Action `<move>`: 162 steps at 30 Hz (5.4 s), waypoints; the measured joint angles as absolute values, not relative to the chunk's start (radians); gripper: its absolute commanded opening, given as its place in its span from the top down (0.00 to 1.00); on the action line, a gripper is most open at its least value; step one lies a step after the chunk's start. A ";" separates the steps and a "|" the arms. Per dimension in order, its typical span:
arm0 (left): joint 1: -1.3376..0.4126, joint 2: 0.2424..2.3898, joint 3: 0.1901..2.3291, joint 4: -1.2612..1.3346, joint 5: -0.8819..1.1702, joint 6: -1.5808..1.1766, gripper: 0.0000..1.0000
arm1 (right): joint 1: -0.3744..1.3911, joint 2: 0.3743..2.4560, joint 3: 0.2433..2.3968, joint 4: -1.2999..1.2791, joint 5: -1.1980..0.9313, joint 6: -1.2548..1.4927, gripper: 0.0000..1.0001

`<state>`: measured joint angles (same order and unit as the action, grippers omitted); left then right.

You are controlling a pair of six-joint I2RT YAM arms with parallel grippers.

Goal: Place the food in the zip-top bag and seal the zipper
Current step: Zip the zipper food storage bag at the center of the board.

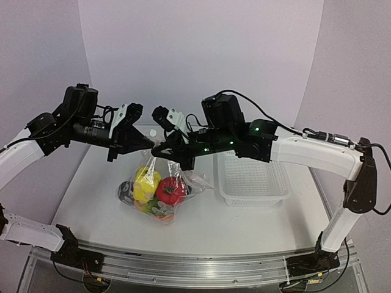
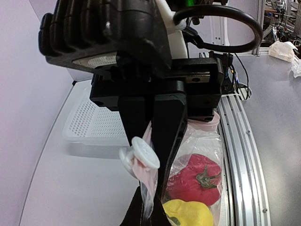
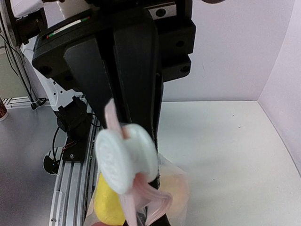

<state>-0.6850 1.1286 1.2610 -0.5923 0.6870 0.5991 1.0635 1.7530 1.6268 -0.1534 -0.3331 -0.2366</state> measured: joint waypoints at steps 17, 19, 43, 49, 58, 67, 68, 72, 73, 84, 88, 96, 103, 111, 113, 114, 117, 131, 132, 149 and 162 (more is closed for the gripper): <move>-0.681 1.150 1.292 -0.668 0.689 0.689 1.00 | 1.066 1.695 1.675 -0.213 -0.340 -0.208 0.23; -0.680 1.154 1.295 -0.680 0.678 0.706 1.00 | 1.066 1.694 1.713 -0.228 -0.339 -0.187 0.29; -0.680 1.164 1.309 -0.716 0.653 0.961 1.00 | 1.066 1.852 2.052 -0.566 -0.409 -0.221 0.48; -0.680 1.164 1.310 -0.717 0.656 0.971 1.00 | 1.066 1.883 2.078 -0.572 -0.421 -0.228 0.67; -0.680 1.164 1.310 -0.717 0.656 0.971 1.00 | 1.066 1.885 2.083 -0.572 -0.427 -0.249 0.73; -0.680 1.164 1.310 -0.718 0.665 0.970 1.00 | 1.065 1.885 2.077 -0.572 -0.426 -0.262 0.76; -0.680 1.164 1.310 -0.720 0.668 0.970 1.00 | 1.065 1.885 2.075 -0.572 -0.426 -0.264 0.77; -0.680 1.164 1.316 -0.737 0.679 0.970 1.00 | 1.065 1.885 2.071 -0.573 -0.424 -0.267 0.84; -0.680 1.164 1.319 -0.740 0.681 0.969 1.00 | 1.065 1.885 2.070 -0.572 -0.424 -0.269 0.87; -0.680 1.165 1.322 -0.771 0.682 0.951 0.97 | 1.061 1.875 2.021 -0.550 -0.416 -0.280 1.00; -0.680 1.166 1.322 -0.765 0.699 0.933 0.53 | 1.061 1.875 2.021 -0.549 -0.386 -0.281 1.00; -0.672 1.168 1.322 -0.740 0.736 0.843 0.74 | 1.074 1.873 2.009 -0.555 -0.350 -0.295 1.00; -0.673 1.217 1.337 -0.740 0.732 0.796 1.00 | 1.075 1.871 2.001 -0.548 -0.345 -0.295 1.00; -0.681 1.225 1.358 -0.747 0.694 0.784 1.00 | 1.074 1.823 1.919 -0.479 -0.297 -0.319 1.00; -0.682 1.225 1.368 -0.749 0.694 0.782 1.00 | 1.078 1.805 1.892 -0.454 -0.279 -0.332 1.00; -0.682 1.225 1.372 -0.749 0.694 0.780 1.00 | 1.079 1.795 1.877 -0.440 -0.269 -0.339 1.00; -0.677 1.225 1.381 -0.740 0.705 0.774 1.00 | 1.079 1.762 1.825 -0.395 -0.246 -0.357 1.00; -0.561 1.236 1.524 -0.824 0.807 0.785 1.00 | 0.963 1.576 1.565 -0.358 -0.246 -0.375 1.00; -0.545 1.239 1.534 -0.828 0.813 0.785 1.00 | 0.953 1.565 1.547 -0.358 -0.248 -0.373 1.00; -0.416 1.323 1.680 -0.891 0.863 0.852 1.00 | 0.830 1.405 1.313 -0.368 -0.247 -0.347 1.00; -0.411 1.319 1.588 -0.795 0.815 0.722 1.00 | 0.815 1.434 1.396 -0.462 -0.210 -0.357 1.00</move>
